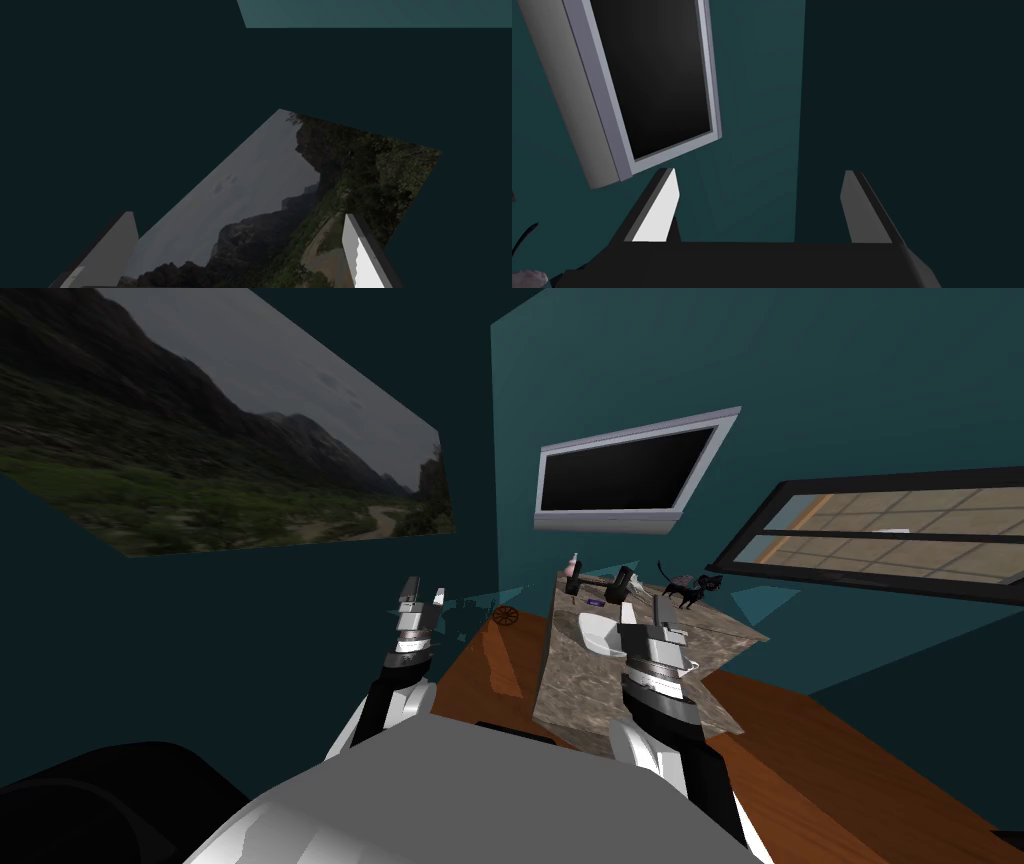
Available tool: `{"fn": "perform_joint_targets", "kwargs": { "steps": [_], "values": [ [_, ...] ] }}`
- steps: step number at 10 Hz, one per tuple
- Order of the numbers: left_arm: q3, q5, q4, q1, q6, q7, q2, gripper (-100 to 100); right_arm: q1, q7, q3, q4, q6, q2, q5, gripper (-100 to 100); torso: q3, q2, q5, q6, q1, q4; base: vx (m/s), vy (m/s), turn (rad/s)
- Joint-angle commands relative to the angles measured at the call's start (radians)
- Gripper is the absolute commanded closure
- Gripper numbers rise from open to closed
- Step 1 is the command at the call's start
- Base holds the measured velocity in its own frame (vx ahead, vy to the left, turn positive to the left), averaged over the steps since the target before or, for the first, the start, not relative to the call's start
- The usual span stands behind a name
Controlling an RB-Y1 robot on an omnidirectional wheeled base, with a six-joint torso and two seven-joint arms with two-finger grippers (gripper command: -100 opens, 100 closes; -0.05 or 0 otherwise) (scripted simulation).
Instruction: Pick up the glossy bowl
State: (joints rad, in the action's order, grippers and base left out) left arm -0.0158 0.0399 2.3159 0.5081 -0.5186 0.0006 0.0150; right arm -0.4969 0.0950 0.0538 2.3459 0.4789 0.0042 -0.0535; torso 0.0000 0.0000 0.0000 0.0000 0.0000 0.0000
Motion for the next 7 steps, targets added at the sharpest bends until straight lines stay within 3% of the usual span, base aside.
{"fn": "perform_joint_targets", "kwargs": {
  "steps": [1,7],
  "values": [
    [0.000,0.000,0.000,0.000,0.000,0.000,0.000,0,0.004,-0.002,0.002,-0.005,-0.001,-0.043,0.017,-100,0.000,0.000,0.000,0.000,0.000,0.000,-0.009,0.007,-0.002],
    [0.000,0.000,0.000,0.000,0.000,0.000,0.000,0,0.039,-0.012,0.006,-0.031,-0.013,-0.211,0.108,-100,0.001,0.001,0.000,0.000,0.001,0.000,-0.016,0.022,-0.005]
  ]
}}
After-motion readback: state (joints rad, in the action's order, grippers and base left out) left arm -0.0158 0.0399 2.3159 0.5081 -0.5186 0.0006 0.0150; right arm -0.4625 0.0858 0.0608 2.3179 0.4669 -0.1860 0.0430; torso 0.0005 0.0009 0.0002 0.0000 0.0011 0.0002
